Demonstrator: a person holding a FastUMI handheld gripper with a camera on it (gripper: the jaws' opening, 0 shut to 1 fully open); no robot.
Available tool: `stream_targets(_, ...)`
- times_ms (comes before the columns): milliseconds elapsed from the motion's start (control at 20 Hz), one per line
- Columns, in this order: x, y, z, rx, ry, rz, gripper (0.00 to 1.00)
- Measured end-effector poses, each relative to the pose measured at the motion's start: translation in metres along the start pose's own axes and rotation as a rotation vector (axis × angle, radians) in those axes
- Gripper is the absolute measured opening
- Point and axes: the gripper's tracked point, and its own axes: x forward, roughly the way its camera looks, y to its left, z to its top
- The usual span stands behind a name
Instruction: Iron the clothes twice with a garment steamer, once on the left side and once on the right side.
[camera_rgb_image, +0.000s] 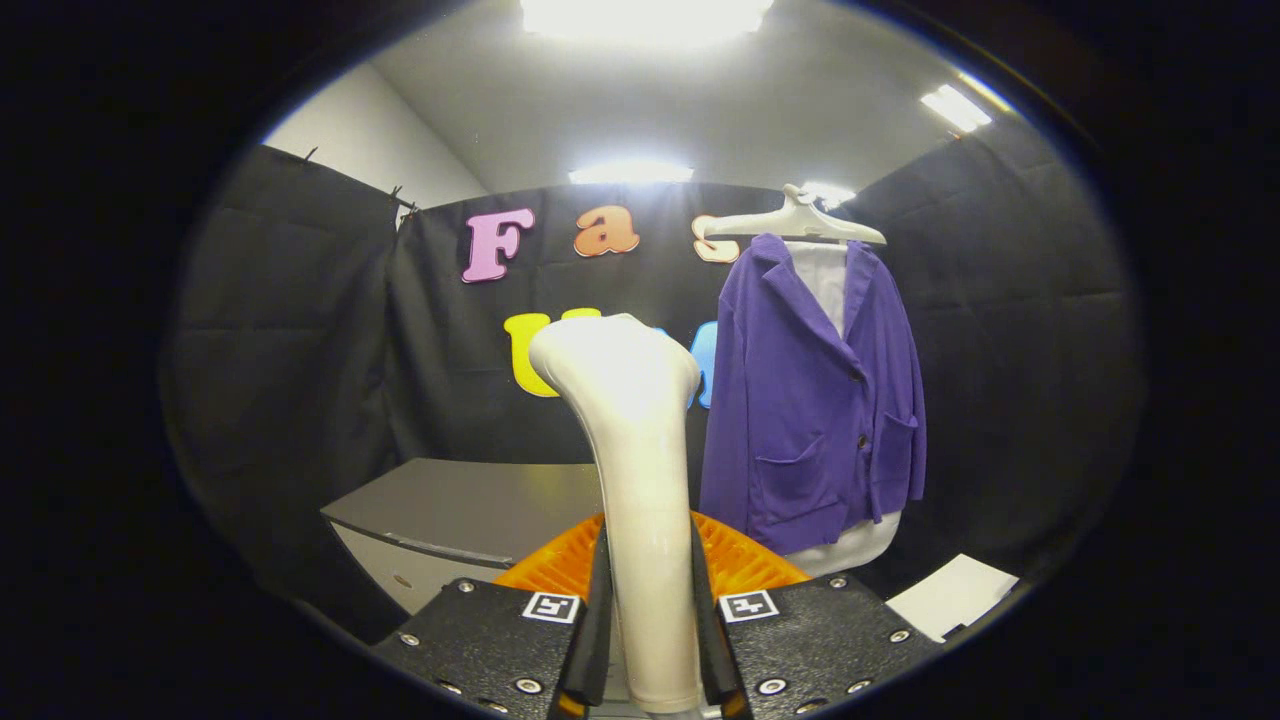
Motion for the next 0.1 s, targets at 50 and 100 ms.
stream_targets(50,-0.0031,0.0002,-0.0024,-0.008,0.003,0.001,0.36)
stream_targets(100,-0.0047,0.0007,-0.0037,-0.022,0.008,0.000,0.36)
